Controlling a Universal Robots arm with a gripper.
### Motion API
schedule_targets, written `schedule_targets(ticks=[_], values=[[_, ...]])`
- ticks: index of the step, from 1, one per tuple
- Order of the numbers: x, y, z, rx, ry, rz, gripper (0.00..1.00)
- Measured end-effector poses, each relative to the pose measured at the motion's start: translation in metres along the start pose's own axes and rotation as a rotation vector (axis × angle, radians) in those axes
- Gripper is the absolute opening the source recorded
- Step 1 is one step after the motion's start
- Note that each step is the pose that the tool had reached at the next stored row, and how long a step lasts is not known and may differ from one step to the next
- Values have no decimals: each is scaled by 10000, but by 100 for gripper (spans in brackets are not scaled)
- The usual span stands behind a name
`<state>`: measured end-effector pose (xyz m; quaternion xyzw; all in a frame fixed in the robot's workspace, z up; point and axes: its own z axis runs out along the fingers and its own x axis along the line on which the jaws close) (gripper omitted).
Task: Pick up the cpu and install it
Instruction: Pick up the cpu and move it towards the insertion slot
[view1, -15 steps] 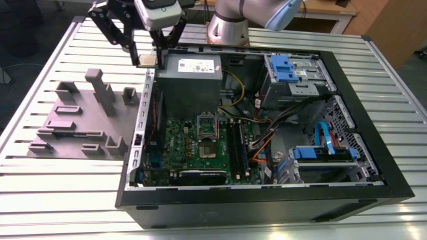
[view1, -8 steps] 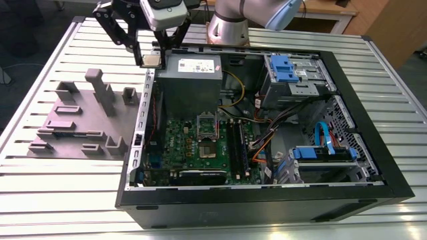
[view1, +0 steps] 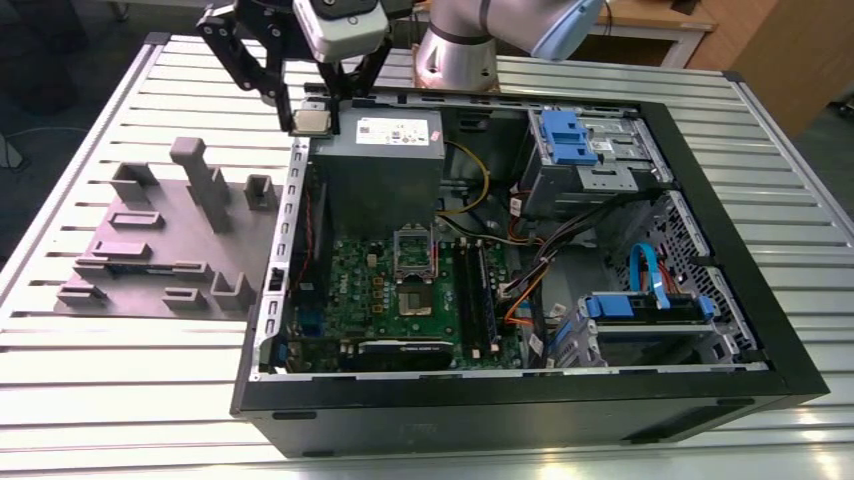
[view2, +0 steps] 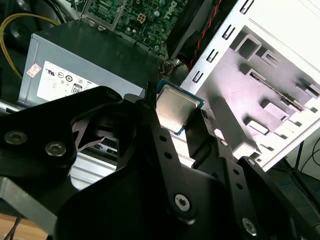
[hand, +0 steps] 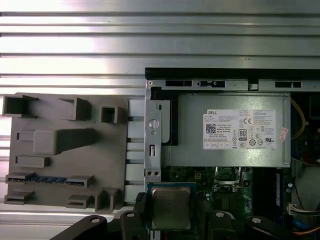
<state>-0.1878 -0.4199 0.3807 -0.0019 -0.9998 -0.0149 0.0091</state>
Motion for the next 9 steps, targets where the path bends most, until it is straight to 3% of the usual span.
schedule_targets(ticks=[9], values=[[-82,0,-2,0,1,1,47]])
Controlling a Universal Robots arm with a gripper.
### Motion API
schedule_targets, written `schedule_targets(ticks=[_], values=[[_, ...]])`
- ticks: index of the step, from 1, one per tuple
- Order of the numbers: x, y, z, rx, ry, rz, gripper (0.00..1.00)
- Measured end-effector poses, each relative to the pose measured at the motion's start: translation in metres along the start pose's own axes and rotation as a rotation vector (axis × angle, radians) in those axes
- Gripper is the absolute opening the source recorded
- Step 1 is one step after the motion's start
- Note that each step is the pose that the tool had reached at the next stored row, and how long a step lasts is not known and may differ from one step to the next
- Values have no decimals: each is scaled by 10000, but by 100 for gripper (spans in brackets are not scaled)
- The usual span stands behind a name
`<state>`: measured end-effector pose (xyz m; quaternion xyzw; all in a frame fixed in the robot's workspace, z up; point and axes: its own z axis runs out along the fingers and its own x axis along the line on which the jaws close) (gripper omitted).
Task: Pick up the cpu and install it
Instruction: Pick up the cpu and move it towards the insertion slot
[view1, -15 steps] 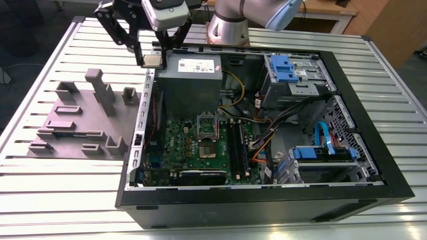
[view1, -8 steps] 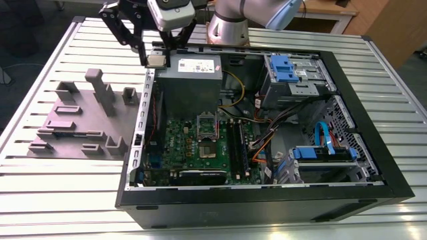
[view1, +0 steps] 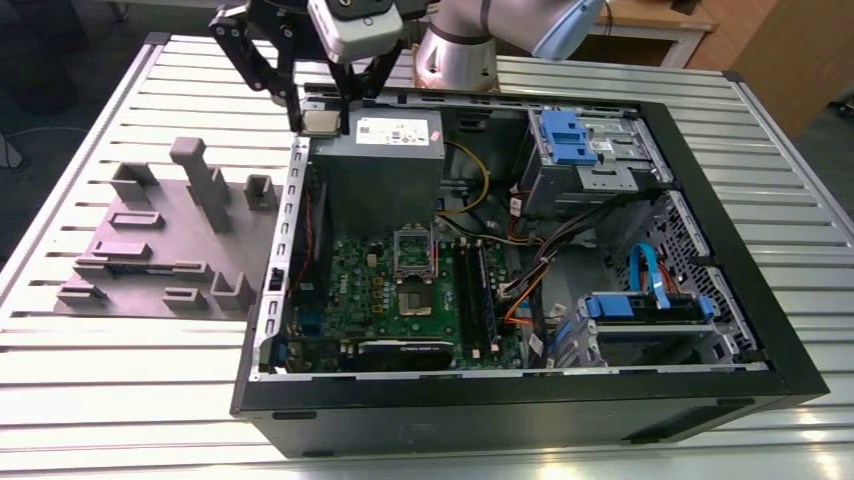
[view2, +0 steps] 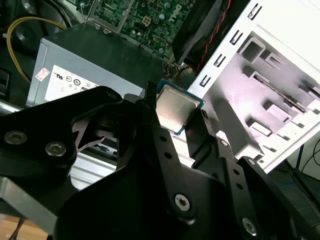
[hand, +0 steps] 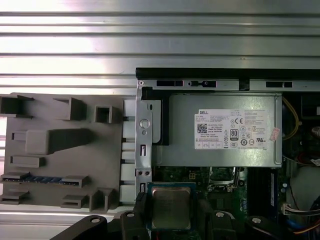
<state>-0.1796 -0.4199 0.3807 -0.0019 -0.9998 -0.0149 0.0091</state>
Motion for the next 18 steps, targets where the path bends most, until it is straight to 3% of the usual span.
schedule_targets(ticks=[18], values=[[-169,1,-3,-1,-1,0,47]])
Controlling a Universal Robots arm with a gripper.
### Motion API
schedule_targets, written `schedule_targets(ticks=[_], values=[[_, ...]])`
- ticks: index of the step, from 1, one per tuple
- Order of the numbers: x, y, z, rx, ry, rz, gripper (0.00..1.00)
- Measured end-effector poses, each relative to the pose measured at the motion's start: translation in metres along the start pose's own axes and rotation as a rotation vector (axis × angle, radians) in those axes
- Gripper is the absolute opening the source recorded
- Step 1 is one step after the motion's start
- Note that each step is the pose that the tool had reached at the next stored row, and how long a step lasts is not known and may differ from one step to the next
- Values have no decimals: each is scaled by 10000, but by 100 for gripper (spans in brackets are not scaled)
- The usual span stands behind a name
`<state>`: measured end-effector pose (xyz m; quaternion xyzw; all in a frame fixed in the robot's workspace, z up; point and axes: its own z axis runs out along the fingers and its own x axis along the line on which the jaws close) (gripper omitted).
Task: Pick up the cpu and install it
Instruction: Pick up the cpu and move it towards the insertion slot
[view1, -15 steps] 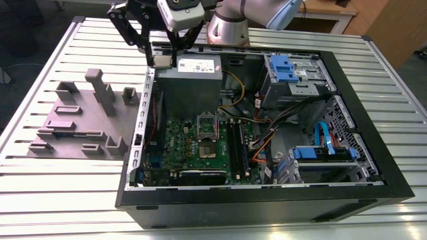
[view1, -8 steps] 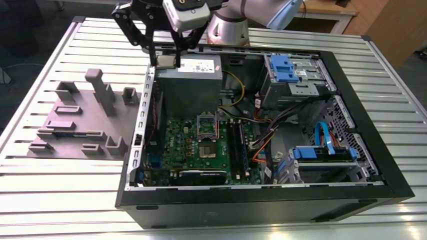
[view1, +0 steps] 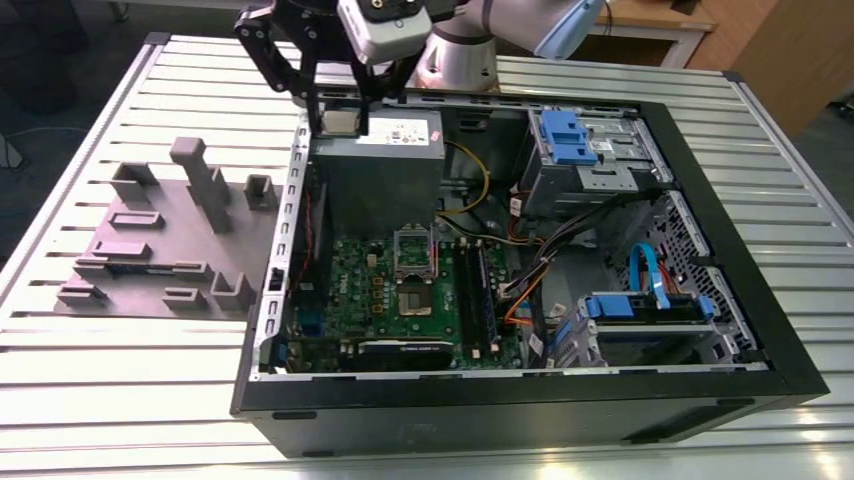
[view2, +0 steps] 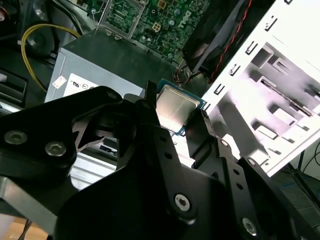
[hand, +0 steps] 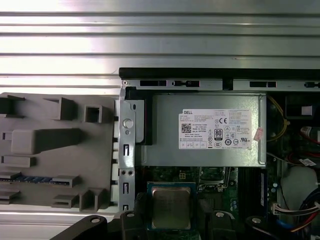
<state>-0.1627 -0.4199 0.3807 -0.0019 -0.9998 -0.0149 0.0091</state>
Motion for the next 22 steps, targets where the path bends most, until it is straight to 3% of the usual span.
schedule_targets(ticks=[22], values=[[-183,1,-4,0,1,0,47]])
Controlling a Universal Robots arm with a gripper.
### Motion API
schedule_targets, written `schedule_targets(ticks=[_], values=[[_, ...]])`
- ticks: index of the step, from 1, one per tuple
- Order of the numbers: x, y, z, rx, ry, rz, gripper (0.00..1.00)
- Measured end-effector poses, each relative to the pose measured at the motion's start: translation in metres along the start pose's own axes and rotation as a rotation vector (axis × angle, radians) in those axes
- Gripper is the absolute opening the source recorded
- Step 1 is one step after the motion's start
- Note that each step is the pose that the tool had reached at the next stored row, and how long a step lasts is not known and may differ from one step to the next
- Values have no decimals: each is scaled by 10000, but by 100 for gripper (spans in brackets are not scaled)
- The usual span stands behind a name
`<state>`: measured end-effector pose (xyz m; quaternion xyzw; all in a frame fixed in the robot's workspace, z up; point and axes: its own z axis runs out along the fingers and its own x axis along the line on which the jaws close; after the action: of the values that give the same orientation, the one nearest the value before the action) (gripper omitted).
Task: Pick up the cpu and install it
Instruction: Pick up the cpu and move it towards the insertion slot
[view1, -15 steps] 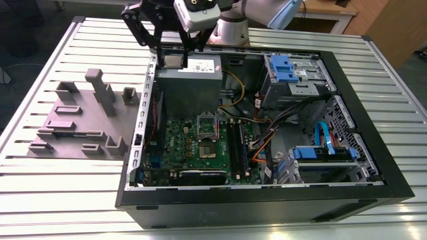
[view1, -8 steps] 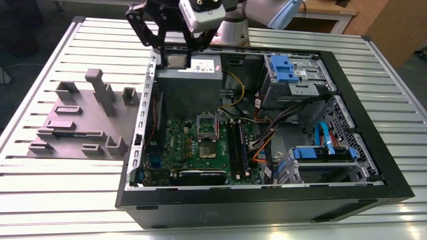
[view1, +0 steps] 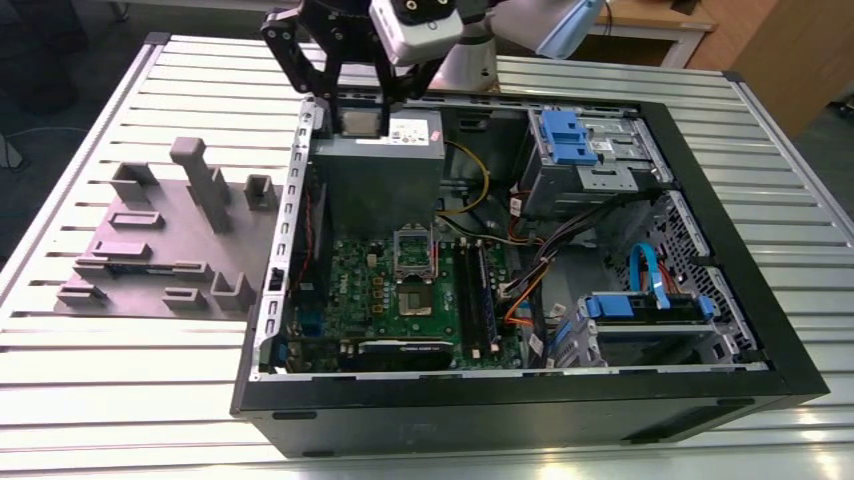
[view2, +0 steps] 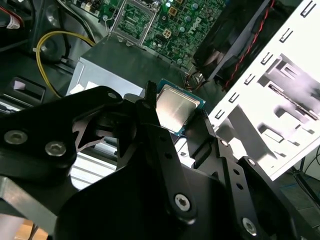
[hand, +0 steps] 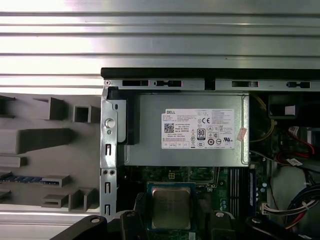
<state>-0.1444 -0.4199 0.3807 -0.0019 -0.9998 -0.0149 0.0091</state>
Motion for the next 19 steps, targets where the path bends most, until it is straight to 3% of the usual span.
schedule_targets(ticks=[19], values=[[-165,1,-3,0,0,0,47]])
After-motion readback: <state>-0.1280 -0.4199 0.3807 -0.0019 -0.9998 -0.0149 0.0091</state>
